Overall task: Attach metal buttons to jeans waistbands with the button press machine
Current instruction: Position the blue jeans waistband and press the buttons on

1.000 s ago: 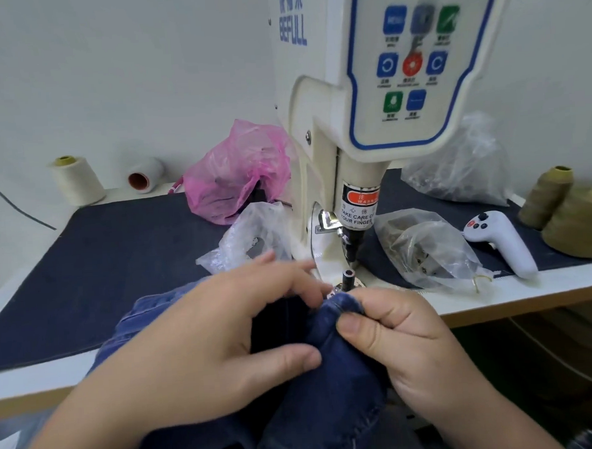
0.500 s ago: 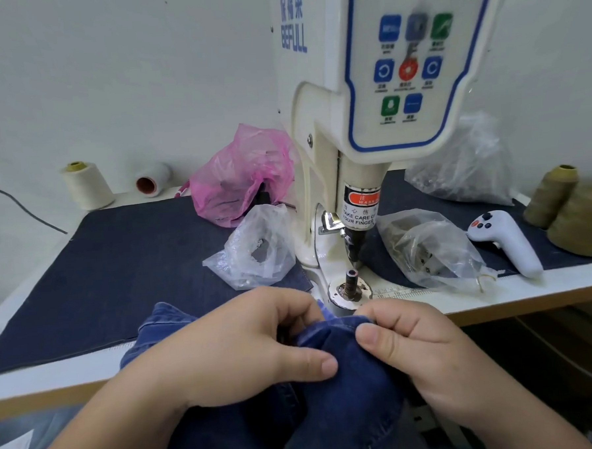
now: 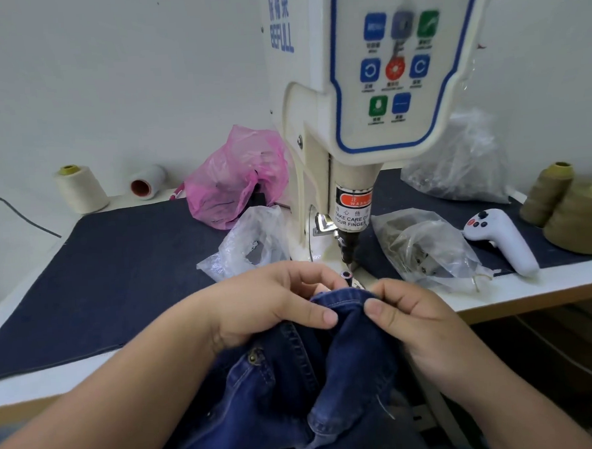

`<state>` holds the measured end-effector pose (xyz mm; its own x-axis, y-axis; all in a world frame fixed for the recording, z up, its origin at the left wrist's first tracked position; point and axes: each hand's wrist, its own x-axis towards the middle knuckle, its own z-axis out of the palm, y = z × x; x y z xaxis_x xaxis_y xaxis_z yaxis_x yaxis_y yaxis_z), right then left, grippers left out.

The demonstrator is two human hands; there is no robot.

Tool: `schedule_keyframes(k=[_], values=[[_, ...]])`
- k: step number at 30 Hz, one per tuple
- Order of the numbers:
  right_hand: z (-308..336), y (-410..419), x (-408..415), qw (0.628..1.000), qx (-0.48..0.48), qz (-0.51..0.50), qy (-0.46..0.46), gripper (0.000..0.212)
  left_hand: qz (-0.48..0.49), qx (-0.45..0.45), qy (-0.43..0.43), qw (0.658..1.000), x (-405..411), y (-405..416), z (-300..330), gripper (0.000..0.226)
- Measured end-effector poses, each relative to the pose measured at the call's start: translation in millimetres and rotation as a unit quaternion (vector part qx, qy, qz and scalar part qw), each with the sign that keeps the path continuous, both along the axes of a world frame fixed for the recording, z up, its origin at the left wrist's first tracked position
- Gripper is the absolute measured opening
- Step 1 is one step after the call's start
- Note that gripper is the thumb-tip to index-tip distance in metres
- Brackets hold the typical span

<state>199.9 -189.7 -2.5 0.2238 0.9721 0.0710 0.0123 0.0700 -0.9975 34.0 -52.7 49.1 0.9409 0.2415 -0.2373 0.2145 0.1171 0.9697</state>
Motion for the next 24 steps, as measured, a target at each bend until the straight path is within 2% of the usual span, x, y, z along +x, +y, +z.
schedule_keyframes(k=[4,6,10,14,17,22,24], values=[[-5,4,3,1.0,0.012,0.024,0.009,0.016,-0.038,-0.038,0.004,0.999,-1,2,-10,0.026],[-7,3,2,0.999,0.027,0.034,-0.004,0.025,-0.072,-0.028,0.023,0.997,-3,2,-9,0.023],[-6,1,0,0.997,0.059,0.024,-0.051,0.031,-0.083,0.09,0.086,0.989,-9,5,-1,0.012],[-7,9,6,0.991,0.052,-0.037,-0.121,0.025,-0.031,0.173,0.133,0.976,0,6,-2,0.017],[-13,23,14,0.994,0.033,-0.087,-0.063,0.011,0.045,0.196,0.131,0.971,12,4,-12,0.024],[-21,37,29,0.994,0.019,-0.061,0.085,0.016,0.143,0.14,0.093,0.975,20,6,-27,0.027],[-23,41,32,0.992,0.023,-0.055,0.113,0.019,0.193,0.131,0.079,0.969,26,10,-30,0.038]])
